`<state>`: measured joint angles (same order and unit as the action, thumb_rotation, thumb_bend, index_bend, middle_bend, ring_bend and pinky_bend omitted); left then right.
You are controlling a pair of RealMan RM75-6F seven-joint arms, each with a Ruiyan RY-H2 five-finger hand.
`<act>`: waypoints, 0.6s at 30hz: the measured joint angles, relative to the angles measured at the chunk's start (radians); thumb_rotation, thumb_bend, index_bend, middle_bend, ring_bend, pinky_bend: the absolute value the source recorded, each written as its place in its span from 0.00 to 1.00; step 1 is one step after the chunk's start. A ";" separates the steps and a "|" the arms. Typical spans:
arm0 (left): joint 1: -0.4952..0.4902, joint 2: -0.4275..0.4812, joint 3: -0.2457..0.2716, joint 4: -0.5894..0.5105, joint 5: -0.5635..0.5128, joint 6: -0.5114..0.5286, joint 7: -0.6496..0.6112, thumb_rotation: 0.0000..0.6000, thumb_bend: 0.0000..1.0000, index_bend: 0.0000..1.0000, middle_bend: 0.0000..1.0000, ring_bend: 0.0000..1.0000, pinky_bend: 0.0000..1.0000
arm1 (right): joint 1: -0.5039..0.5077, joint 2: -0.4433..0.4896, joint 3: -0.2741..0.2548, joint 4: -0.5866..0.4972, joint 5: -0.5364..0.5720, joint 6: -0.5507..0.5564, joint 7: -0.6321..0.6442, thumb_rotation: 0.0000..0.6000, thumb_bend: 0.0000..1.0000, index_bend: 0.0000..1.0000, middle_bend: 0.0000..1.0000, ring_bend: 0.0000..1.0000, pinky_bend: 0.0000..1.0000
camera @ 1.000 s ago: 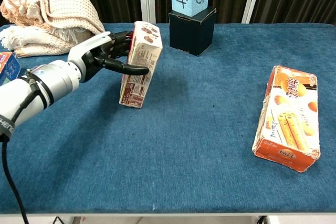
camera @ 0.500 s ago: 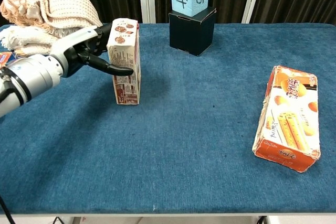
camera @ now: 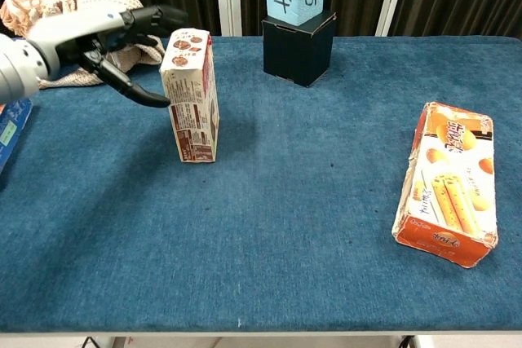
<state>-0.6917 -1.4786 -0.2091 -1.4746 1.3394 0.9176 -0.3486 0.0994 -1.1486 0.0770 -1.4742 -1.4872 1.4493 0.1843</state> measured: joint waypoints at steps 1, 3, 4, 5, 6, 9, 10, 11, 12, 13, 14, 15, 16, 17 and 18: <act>-0.001 0.016 -0.002 -0.028 -0.014 -0.004 0.030 1.00 0.00 0.00 0.00 0.00 0.00 | 0.001 -0.001 0.000 0.000 0.000 -0.001 0.000 1.00 0.09 0.00 0.00 0.00 0.00; -0.009 0.071 -0.008 -0.121 -0.070 -0.022 0.135 1.00 0.00 0.00 0.00 0.00 0.00 | 0.002 -0.002 0.001 0.001 0.001 -0.002 0.001 1.00 0.09 0.00 0.00 0.00 0.00; -0.014 0.093 -0.011 -0.160 -0.098 -0.030 0.180 1.00 0.00 0.00 0.00 0.00 0.00 | 0.002 -0.002 0.001 0.001 0.001 -0.002 0.002 1.00 0.09 0.00 0.00 0.00 0.00; -0.024 0.119 -0.015 -0.207 -0.140 -0.040 0.240 1.00 0.00 0.00 0.00 0.00 0.00 | 0.002 -0.002 0.002 0.002 0.002 -0.003 0.002 1.00 0.09 0.00 0.00 0.00 0.00; -0.033 0.137 -0.018 -0.237 -0.175 -0.048 0.284 1.00 0.00 0.00 0.00 0.00 0.00 | 0.002 -0.003 0.002 0.003 0.003 -0.004 0.003 1.00 0.09 0.00 0.00 0.00 0.00; -0.071 0.180 -0.027 -0.313 -0.302 -0.064 0.417 1.00 0.00 0.00 0.00 0.00 0.00 | 0.003 -0.004 0.002 0.005 0.005 -0.008 0.004 1.00 0.09 0.00 0.00 0.00 0.00; -0.086 0.188 -0.030 -0.332 -0.341 -0.065 0.454 1.00 0.00 0.00 0.00 0.00 0.00 | 0.004 -0.004 0.003 0.006 0.006 -0.009 0.005 1.00 0.09 0.00 0.00 0.00 0.00; -0.106 0.196 -0.032 -0.353 -0.391 -0.063 0.504 1.00 0.00 0.00 0.00 0.00 0.00 | 0.004 -0.004 0.003 0.007 0.006 -0.009 0.006 1.00 0.09 0.00 0.00 0.00 0.00; -0.122 0.200 -0.033 -0.366 -0.427 -0.060 0.541 1.00 0.00 0.00 0.00 0.00 0.00 | 0.004 -0.005 0.003 0.009 0.007 -0.010 0.007 1.00 0.09 0.00 0.00 0.00 0.00; -0.138 0.202 -0.034 -0.378 -0.462 -0.054 0.577 1.00 0.00 0.00 0.00 0.00 0.00 | 0.004 -0.006 0.003 0.011 0.008 -0.011 0.008 1.00 0.09 0.00 0.00 0.00 0.00; -0.160 0.203 -0.035 -0.392 -0.507 -0.045 0.623 1.00 0.00 0.00 0.00 0.00 0.00 | 0.005 -0.006 0.003 0.012 0.009 -0.012 0.009 1.00 0.09 0.00 0.00 0.00 0.00; -0.177 0.202 -0.036 -0.400 -0.540 -0.038 0.654 1.00 0.00 0.00 0.00 0.00 0.00 | 0.004 -0.007 0.003 0.014 0.010 -0.013 0.011 1.00 0.09 0.00 0.00 0.00 0.00; -0.194 0.201 -0.036 -0.407 -0.573 -0.031 0.683 1.00 0.00 0.00 0.00 0.00 0.00 | 0.004 -0.007 0.003 0.016 0.012 -0.015 0.013 1.00 0.09 0.00 0.00 0.00 0.00; -0.216 0.199 -0.036 -0.414 -0.616 -0.023 0.718 1.00 0.00 0.00 0.00 0.00 0.00 | 0.004 -0.008 0.003 0.018 0.013 -0.015 0.014 1.00 0.09 0.00 0.00 0.00 0.00; -0.232 0.198 -0.036 -0.419 -0.647 -0.018 0.742 1.00 0.00 0.00 0.00 0.00 0.00 | 0.004 -0.008 0.003 0.020 0.015 -0.016 0.017 1.00 0.09 0.00 0.00 0.00 0.00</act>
<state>-0.9241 -1.2811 -0.2451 -1.8931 0.6927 0.8997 0.3929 0.1031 -1.1567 0.0799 -1.4540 -1.4725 1.4334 0.2009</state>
